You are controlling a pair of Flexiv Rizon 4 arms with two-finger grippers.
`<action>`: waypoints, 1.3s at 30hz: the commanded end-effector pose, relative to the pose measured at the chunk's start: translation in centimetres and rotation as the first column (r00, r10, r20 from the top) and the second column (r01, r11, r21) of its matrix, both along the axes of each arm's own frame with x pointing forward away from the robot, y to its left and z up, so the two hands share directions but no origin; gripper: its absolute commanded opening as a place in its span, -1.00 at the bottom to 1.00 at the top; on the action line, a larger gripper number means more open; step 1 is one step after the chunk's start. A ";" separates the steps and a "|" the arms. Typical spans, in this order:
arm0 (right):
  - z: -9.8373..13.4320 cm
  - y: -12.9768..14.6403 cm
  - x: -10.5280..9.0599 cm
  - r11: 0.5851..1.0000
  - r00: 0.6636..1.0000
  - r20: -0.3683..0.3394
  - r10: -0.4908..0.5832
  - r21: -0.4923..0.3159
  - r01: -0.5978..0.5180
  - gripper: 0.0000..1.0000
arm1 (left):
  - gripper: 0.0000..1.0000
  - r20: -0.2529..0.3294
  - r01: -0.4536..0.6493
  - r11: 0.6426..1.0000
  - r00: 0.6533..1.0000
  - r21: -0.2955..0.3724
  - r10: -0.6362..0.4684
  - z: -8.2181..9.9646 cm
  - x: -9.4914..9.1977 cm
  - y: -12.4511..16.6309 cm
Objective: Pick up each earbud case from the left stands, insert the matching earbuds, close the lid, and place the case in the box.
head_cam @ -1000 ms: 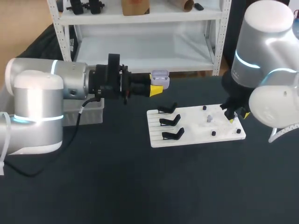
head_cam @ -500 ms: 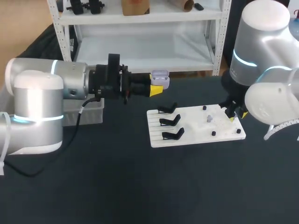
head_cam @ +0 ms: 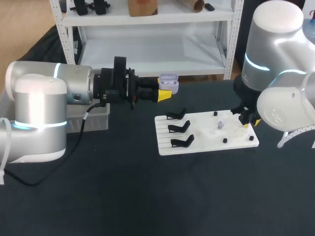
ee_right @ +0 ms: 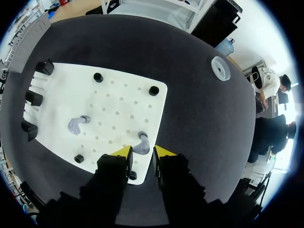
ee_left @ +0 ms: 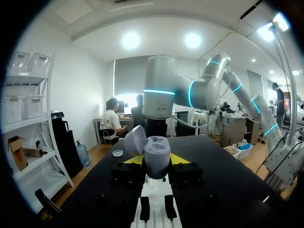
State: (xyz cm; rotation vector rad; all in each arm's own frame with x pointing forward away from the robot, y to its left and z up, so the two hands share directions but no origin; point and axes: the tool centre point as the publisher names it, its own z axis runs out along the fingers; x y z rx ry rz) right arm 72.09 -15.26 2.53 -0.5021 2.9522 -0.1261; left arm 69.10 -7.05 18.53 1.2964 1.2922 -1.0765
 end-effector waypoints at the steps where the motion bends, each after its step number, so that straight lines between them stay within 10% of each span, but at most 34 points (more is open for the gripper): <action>1: -0.1 0.2 0.3 1.000 1.000 -0.002 -0.006 -0.005 0.006 -0.46 | -1.00 0.001 0.001 1.000 1.000 -0.002 -0.001 -0.1 0.1 0.0; 21: 0.2 0.2 0.1 0.991 0.991 0.005 -0.137 0.016 0.136 -0.27 | -1.00 0.001 0.001 1.000 1.000 -0.002 -0.001 -0.1 0.1 0.0; 39: 0.2 0.7 0.2 0.989 0.989 0.005 -0.146 0.017 0.146 -0.61 | -1.00 0.001 0.001 1.000 1.000 -0.002 -0.001 -0.1 0.1 0.0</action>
